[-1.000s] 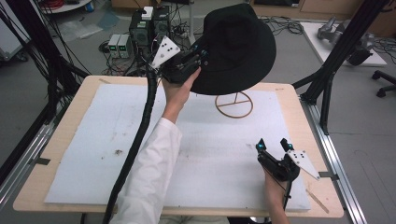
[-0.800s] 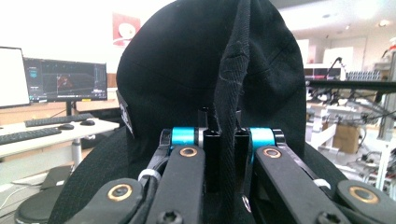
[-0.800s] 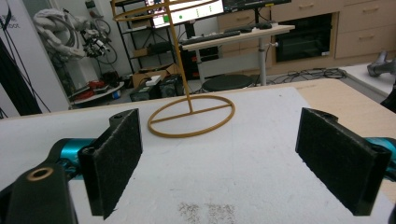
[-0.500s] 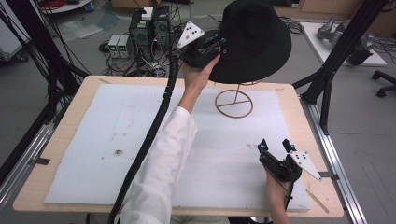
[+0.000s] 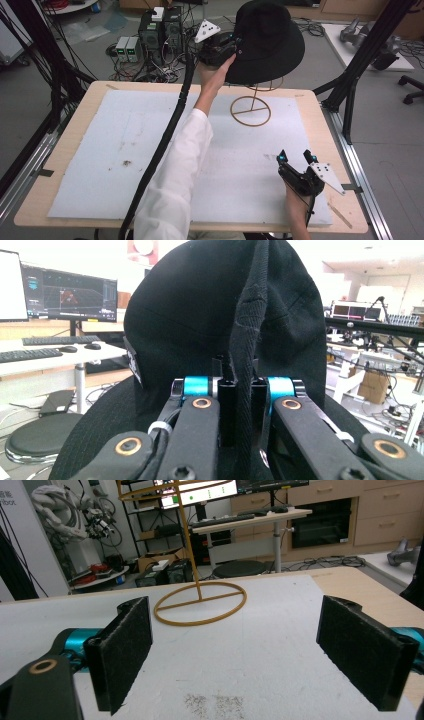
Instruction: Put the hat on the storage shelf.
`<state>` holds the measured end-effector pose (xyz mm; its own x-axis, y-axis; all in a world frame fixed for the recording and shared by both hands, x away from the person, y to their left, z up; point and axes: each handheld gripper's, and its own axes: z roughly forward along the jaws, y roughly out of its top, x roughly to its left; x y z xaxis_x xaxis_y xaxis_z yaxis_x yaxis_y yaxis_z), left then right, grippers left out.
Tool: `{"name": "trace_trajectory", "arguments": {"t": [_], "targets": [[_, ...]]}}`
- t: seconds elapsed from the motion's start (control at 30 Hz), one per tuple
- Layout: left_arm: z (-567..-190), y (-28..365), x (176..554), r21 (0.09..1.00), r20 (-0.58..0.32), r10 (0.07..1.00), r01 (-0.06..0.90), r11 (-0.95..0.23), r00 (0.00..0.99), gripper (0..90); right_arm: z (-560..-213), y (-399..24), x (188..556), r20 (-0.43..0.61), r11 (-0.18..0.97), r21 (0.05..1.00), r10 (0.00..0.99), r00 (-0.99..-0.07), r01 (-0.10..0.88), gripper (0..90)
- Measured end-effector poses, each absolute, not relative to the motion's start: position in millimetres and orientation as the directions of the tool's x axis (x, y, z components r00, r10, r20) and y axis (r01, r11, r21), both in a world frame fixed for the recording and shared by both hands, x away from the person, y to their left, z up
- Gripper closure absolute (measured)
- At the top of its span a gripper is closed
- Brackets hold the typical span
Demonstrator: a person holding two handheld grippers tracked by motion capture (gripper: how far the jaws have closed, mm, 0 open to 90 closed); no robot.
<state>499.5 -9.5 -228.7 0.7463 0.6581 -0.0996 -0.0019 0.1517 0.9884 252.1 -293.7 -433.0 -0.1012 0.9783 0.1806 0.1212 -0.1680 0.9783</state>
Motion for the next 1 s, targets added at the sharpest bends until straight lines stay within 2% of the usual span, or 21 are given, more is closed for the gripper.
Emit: {"name": "trace_trajectory", "arguments": {"t": [0.17,0.5,1.0], "targets": [[-235.6,-12.2,505.9,0.986,-0.13,0.647,0.03,0.163,0.751,87.8,-432.8,-293.4,250.7,0.169,-0.157,0.981,0.981,-0.1,0.118,13.9],[-255.1,-34.0,512.2,0.995,-0.097,0.645,0.061,0.078,0.758,87.8,-433.1,-294.8,249.2,0.163,-0.151,0.981,0.982,-0.099,0.118,13.9],[-266.7,-38.2,518.5,0.992,-0.116,0.626,0.12,0.037,0.771,87.8,-432.7,-294.2,248.0,0.158,-0.147,0.982,0.983,-0.098,0.116,13.9]]}}
